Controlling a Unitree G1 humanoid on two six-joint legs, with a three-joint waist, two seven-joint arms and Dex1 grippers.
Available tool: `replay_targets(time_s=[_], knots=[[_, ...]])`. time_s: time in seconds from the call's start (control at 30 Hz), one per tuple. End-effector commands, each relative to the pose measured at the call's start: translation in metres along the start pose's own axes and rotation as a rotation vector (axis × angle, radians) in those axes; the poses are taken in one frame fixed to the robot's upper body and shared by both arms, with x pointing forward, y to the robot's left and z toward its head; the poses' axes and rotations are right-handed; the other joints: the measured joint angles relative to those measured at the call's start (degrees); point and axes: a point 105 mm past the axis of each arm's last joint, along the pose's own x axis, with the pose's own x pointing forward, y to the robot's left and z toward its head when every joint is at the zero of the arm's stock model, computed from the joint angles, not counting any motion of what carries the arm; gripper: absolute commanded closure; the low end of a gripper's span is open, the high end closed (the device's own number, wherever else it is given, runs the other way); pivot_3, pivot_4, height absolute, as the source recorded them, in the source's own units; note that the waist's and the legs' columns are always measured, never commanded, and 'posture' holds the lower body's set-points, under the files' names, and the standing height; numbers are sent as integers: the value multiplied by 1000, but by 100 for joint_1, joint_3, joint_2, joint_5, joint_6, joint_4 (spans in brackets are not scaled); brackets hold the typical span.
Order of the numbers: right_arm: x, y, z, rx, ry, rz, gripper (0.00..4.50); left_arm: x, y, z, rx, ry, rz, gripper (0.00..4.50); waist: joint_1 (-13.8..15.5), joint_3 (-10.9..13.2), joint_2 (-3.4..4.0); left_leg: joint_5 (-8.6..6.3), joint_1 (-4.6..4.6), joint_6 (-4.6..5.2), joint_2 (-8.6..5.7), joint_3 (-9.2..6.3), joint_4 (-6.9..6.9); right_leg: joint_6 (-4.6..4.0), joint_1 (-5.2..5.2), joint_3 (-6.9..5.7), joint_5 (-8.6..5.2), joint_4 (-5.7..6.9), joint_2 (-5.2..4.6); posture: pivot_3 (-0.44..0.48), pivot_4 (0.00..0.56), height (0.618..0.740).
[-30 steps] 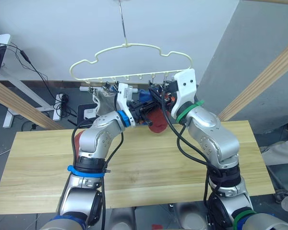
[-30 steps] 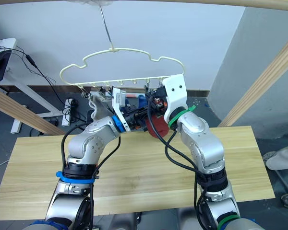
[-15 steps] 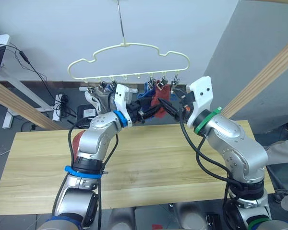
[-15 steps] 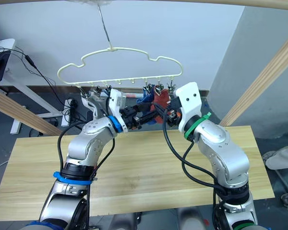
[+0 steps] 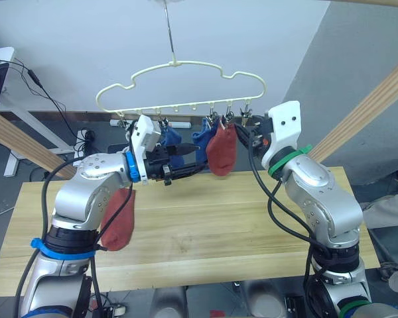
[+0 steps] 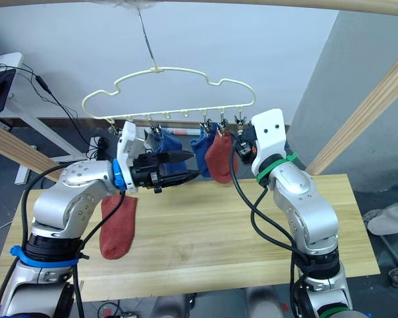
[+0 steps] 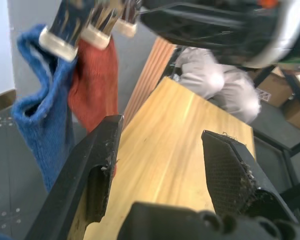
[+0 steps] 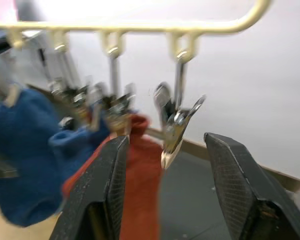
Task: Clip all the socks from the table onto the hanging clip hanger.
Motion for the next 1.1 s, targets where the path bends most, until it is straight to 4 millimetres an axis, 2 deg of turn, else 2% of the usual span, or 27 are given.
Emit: replay_targets(time_s=[0.03, 0.27, 0.53, 0.77, 0.87, 1.1], knots=[[2, -6, 11, -22, -56, -38, 1998, -4, -4, 24, 60, -58, -18, 1662, 4, 0, 0, 0, 0, 0, 0, 0, 0, 0, 0, 1, 0, 0, 0, -80, 326, 735], [10, -7, 14, -26, -75, -50, 1998, 2, -4, 51, 90, -149, 32, 1662, 6, 0, 0, 0, -1, 0, 0, 1, 1, 0, 0, 1, 0, 0, 0, -80, 326, 735], [17, -4, 16, -27, -84, -49, 1998, 8, -8, 64, 93, -183, 23, 1662, 6, 0, 0, 0, -1, 0, 0, 1, 2, -1, 0, 2, 1, 2, 0, -77, 324, 735], [18, -3, 19, -26, -92, -53, 1998, 5, -11, 61, 86, -162, 8, 1662, 6, 0, 0, 0, -1, 0, 0, 1, 1, -1, 0, 1, 0, 2, 0, -76, 323, 735], [18, -2, 19, -22, -93, -54, 2510, 4, -12, 59, 95, -151, 6, 1662, 6, 0, 0, 0, -1, 0, 0, 1, 1, -1, 0, 1, 1, 2, -1, -76, 323, 735], [18, -1, 19, -22, -91, -52, 2510, -3, -15, 56, 128, -116, -9, 1662, 3, 0, 0, 0, 0, 0, 0, 2, 2, -1, 0, 2, 1, 3, 0, -75, 322, 735]])
